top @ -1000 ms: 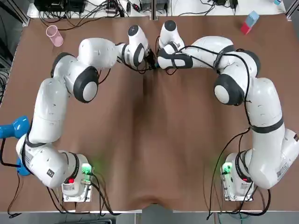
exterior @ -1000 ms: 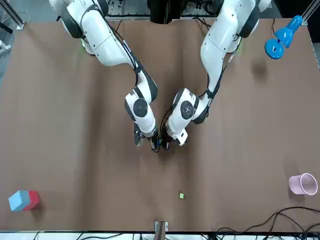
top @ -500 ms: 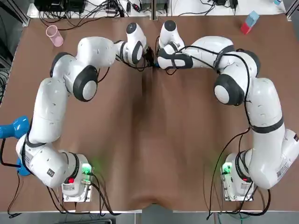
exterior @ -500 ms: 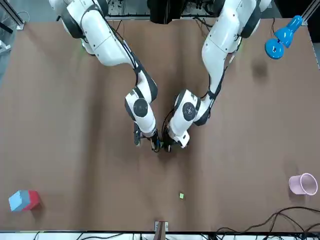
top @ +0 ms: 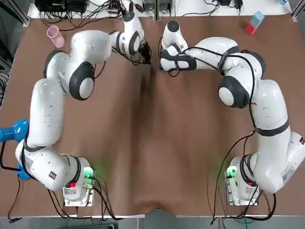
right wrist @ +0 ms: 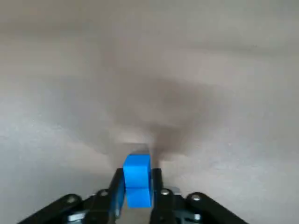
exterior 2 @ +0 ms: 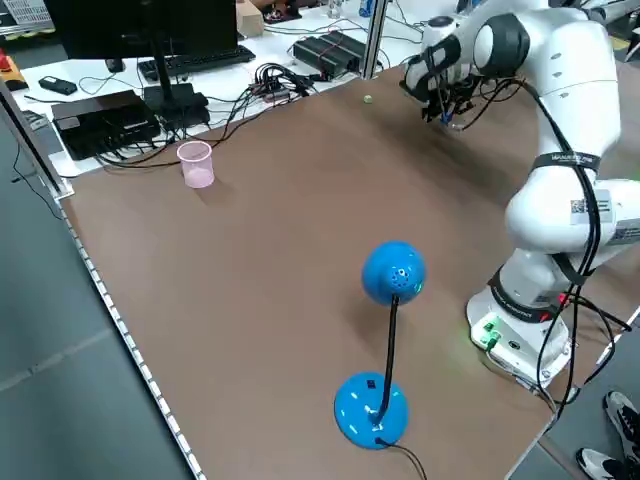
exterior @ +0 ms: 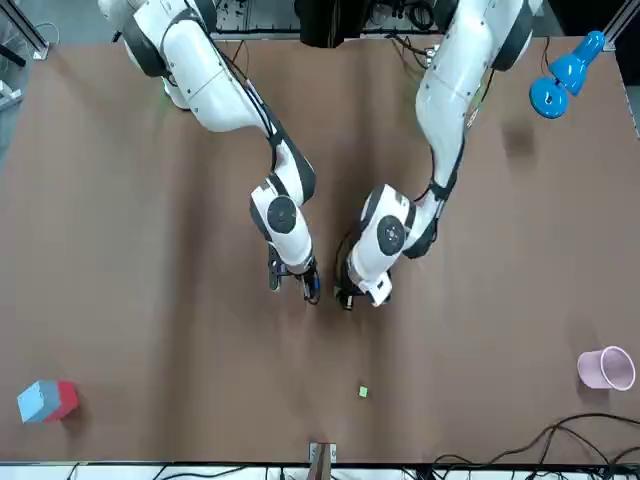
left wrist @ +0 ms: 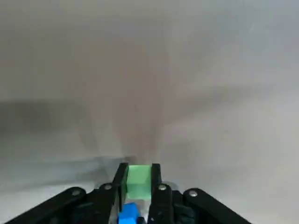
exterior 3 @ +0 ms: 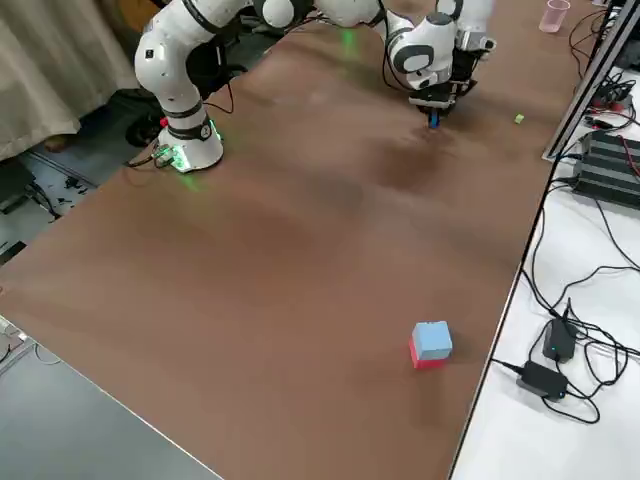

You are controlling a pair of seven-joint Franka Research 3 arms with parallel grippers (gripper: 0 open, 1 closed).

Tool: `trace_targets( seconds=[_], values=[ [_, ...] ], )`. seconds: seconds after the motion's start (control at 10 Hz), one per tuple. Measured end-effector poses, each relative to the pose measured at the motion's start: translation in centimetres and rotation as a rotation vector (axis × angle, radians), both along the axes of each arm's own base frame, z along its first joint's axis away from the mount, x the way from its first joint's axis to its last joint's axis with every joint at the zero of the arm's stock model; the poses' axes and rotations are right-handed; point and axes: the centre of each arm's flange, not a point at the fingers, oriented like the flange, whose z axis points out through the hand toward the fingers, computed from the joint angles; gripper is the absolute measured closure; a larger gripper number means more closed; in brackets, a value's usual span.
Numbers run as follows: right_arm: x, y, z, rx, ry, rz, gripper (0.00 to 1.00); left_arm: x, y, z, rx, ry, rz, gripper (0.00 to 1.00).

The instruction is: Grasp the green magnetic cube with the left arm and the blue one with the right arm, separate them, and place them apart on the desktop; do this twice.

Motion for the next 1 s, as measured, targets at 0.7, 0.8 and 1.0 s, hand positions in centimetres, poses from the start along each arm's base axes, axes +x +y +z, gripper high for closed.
trace_targets(
  seconds=[0.7, 0.8, 1.0],
  values=[
    [1.3, -1.8, -0.1, -0.021, -0.008, -0.022, 0.26, -17.0, 5.8, 4.3, 0.274, 0.501, -0.301, 0.77],
    [1.3, -1.8, -0.1, -0.021, -0.008, -0.022, 0.27, -19.6, 5.5, 3.6, 0.300, 0.541, -0.318, 0.77],
    [1.2, -1.6, -0.1, -0.019, -0.007, -0.019, 0.29, -24.3, 4.9, 3.8, 0.346, 0.579, -0.354, 0.77]
  ],
)
